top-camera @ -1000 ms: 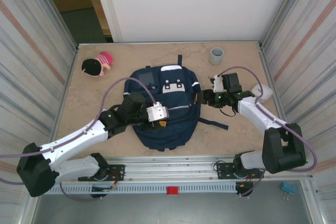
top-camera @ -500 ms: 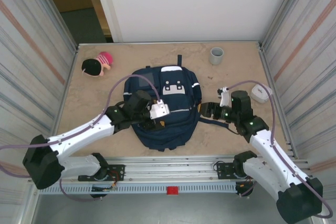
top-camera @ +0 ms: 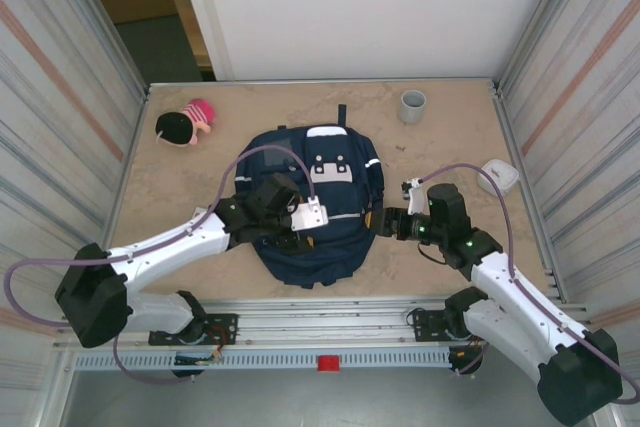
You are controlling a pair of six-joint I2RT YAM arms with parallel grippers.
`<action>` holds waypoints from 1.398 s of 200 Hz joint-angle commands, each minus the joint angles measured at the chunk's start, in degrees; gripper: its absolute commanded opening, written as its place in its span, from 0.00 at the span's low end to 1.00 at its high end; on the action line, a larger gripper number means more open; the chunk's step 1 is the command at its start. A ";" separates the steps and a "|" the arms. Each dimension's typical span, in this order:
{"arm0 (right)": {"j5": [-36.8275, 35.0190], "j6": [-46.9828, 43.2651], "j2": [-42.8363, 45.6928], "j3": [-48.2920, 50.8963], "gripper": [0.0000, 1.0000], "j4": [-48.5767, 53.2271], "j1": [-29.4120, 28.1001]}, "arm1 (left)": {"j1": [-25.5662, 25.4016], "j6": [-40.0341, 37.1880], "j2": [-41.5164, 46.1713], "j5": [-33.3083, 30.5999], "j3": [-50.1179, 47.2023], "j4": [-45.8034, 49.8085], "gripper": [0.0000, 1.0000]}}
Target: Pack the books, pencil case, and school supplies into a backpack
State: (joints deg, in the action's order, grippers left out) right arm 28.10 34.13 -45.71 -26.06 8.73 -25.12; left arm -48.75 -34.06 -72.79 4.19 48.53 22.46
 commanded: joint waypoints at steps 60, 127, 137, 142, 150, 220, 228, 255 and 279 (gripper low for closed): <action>1.06 1.11 -1.48 -1.25 0.63 -3.45 -1.35 | -1.69 -2.81 -4.15 -5.33 -0.11 0.01 0.82; 1.32 -0.34 -3.23 -1.77 0.64 -4.25 -1.35 | -1.60 -1.24 -2.22 -7.51 -2.39 -7.67 0.34; 1.56 -0.87 -3.40 -2.13 0.64 -4.66 -1.25 | -0.94 0.37 -0.18 -5.91 -3.75 -10.12 0.24; 1.75 -1.06 -3.55 -2.23 0.64 -5.20 -1.09 | -0.18 1.60 0.89 -4.25 -4.67 -11.59 0.18; 2.41 -1.39 -3.78 -2.31 0.65 -6.49 -0.72 | 1.57 3.60 2.69 -0.28 -6.40 -14.32 0.12; 12.13 -7.17 -16.29 -8.54 0.66 -11.57 7.28 | 17.50 21.46 10.93 29.12 -18.41 -32.25 0.00; 12.23 -8.72 -18.38 -9.66 0.66 -11.67 7.38 | 17.85 21.95 10.91 30.24 -18.71 -32.79 0.00; 11.16 -13.26 -25.67 -13.68 0.64 -12.08 7.29 | 18.34 23.40 10.18 32.67 -19.95 -35.36 0.00; 11.84 -17.26 -31.48 -16.14 0.64 -14.10 7.46 | 18.94 23.83 9.86 33.57 -21.01 -37.11 0.00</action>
State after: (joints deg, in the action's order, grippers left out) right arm 38.30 23.40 -73.06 -39.09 -2.81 -17.91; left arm -30.44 -13.50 -63.81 31.38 28.27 -7.07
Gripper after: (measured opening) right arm 0.639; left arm 0.059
